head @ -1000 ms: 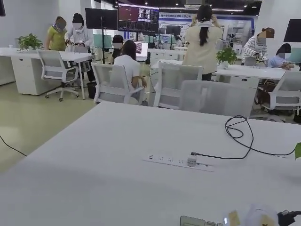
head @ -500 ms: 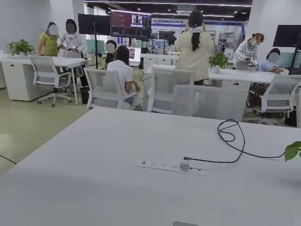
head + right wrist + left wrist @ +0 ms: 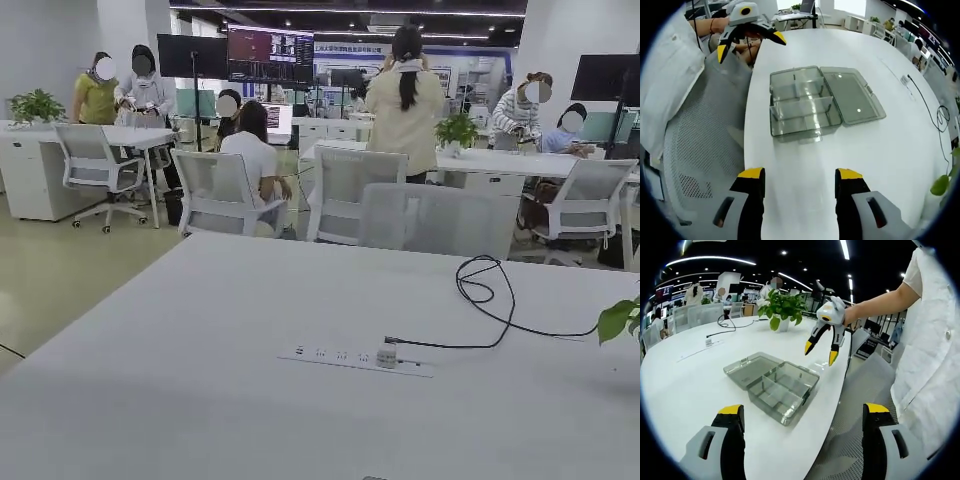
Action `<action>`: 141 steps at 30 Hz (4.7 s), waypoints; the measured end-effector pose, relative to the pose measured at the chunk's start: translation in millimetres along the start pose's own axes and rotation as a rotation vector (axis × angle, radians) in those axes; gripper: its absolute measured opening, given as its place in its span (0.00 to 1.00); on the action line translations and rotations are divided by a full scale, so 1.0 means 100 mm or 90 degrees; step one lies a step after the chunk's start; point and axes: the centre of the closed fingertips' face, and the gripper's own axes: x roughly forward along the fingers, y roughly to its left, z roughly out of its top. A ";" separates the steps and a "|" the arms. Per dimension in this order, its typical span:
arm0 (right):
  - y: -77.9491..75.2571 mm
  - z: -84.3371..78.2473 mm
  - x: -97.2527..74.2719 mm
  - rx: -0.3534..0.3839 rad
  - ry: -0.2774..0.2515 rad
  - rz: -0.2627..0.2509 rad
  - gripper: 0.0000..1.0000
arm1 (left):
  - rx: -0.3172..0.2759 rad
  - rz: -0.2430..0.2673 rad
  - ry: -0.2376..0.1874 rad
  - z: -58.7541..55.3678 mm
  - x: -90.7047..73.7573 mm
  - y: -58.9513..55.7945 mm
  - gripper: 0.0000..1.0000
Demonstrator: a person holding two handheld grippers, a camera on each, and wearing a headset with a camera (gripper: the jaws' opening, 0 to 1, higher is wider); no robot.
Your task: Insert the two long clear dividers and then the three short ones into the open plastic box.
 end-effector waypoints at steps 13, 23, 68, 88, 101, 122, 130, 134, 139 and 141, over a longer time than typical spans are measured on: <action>-0.04 -0.53 0.19 -0.060 0.107 0.013 0.54 | 0.000 -0.001 0.003 0.02 0.00 0.01 1.00; -0.07 -0.69 0.31 -0.097 0.144 0.002 0.47 | -0.006 0.000 -0.001 0.03 0.01 0.04 1.00; -0.08 0.14 -0.37 -0.103 0.025 -0.125 0.33 | -0.032 0.005 -0.062 0.39 -0.07 0.04 0.97; 0.11 1.12 -0.89 -0.128 -0.101 -0.205 0.33 | -0.171 -0.040 -0.137 0.95 0.13 -0.10 0.84; 0.28 1.39 -0.86 -0.187 -0.098 -0.218 0.33 | -0.306 -0.097 -0.140 1.13 0.35 -0.28 0.66; 0.51 1.60 -0.78 -0.250 -0.079 -0.205 0.33 | -0.428 -0.147 -0.111 1.12 0.62 -0.43 0.18; 0.54 1.60 -0.75 -0.255 -0.075 -0.199 0.33 | -0.438 -0.152 -0.114 1.11 0.63 -0.44 0.08; 0.54 1.59 -0.74 -0.257 -0.068 -0.199 0.33 | -0.437 -0.156 -0.111 1.10 0.64 -0.45 0.04; 0.53 1.59 -0.74 -0.257 -0.066 -0.201 0.33 | -0.433 -0.159 -0.111 1.11 0.65 -0.45 0.00; 0.53 1.59 -0.74 -0.256 -0.065 -0.200 0.33 | -0.432 -0.158 -0.111 1.11 0.65 -0.45 0.00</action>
